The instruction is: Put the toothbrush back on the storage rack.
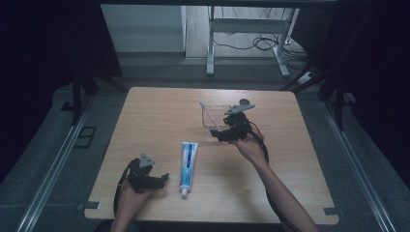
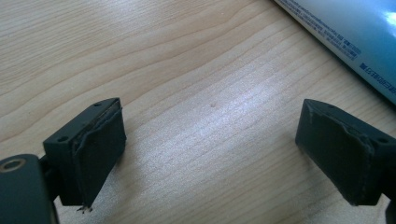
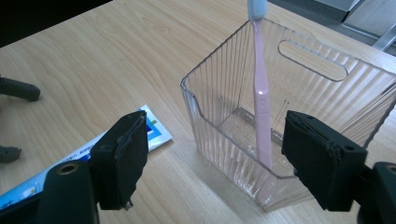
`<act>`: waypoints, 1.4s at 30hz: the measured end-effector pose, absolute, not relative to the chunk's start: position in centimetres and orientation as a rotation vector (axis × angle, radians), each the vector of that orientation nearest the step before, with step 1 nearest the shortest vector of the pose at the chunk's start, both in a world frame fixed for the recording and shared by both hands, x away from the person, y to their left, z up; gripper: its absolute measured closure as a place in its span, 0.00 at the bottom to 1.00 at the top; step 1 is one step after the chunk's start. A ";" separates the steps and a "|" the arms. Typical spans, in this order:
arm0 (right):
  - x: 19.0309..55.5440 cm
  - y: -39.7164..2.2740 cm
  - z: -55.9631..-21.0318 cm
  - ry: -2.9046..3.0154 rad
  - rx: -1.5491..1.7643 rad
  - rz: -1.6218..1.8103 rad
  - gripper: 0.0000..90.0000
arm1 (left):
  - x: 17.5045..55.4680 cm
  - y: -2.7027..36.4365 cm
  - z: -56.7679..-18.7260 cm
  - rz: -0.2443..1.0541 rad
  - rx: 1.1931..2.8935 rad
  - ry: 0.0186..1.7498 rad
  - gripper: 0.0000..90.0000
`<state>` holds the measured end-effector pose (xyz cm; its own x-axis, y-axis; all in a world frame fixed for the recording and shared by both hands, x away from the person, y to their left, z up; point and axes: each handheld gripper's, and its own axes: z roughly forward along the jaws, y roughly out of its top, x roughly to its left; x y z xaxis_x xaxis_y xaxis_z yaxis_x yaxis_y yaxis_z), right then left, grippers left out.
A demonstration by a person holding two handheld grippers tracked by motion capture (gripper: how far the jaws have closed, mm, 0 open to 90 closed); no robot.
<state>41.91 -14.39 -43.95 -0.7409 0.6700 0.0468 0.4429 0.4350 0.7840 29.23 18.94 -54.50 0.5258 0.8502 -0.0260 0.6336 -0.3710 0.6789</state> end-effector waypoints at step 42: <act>38.4 -19.7 -45.0 2.395 0.943 1.165 0.15 | 29.2 18.9 -54.5 0.436 2.128 1.202 0.09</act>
